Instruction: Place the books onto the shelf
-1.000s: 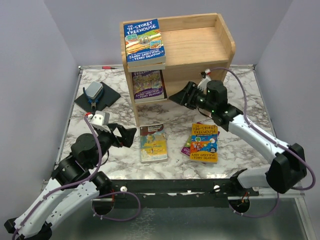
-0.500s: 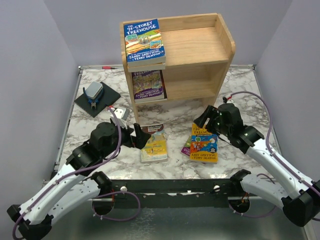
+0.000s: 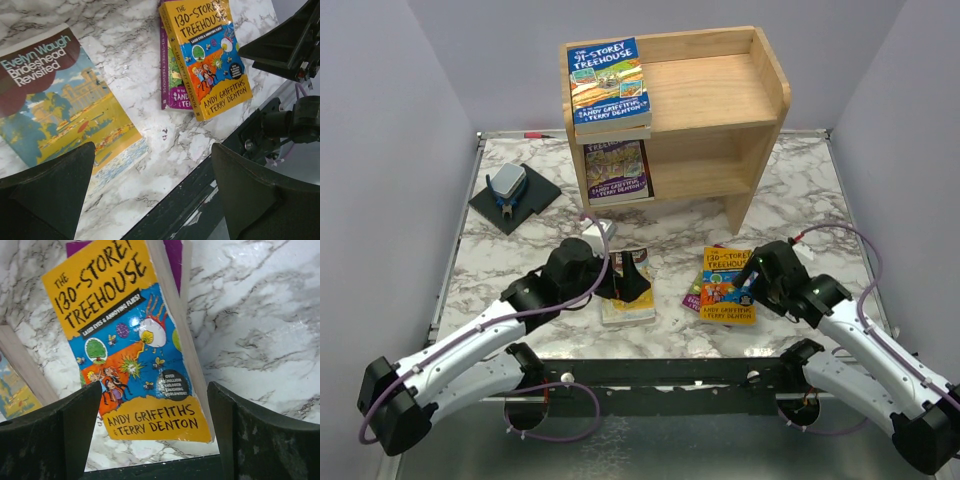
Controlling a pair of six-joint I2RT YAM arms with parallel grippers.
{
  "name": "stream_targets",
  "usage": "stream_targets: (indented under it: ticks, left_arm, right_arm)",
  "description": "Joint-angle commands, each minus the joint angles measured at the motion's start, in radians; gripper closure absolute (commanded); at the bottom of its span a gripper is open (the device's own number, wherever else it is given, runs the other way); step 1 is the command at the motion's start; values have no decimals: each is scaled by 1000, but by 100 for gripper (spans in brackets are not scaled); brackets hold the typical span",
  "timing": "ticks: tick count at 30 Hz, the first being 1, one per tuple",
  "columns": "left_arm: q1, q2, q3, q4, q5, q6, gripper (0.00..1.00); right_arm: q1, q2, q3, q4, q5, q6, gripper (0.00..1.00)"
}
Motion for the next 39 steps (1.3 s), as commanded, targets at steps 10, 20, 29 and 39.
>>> stream_targets:
  ticks: [10, 20, 29, 39]
  left_arm:
    - [-158, 334, 54, 299, -13, -73, 1]
    - [-208, 637, 172, 461, 31, -105, 1]
    - [-223, 813, 243, 465, -39, -94, 1]
    - [-235, 878, 256, 483, -9, -103, 9]
  right_arm:
    - [-3, -46, -187, 70, -79, 117, 11]
    - [-3, -130, -295, 153, -166, 148, 22]
    - [-3, -257, -352, 147, -205, 178, 51]
    - [-3, -418, -351, 97, -211, 176, 100]
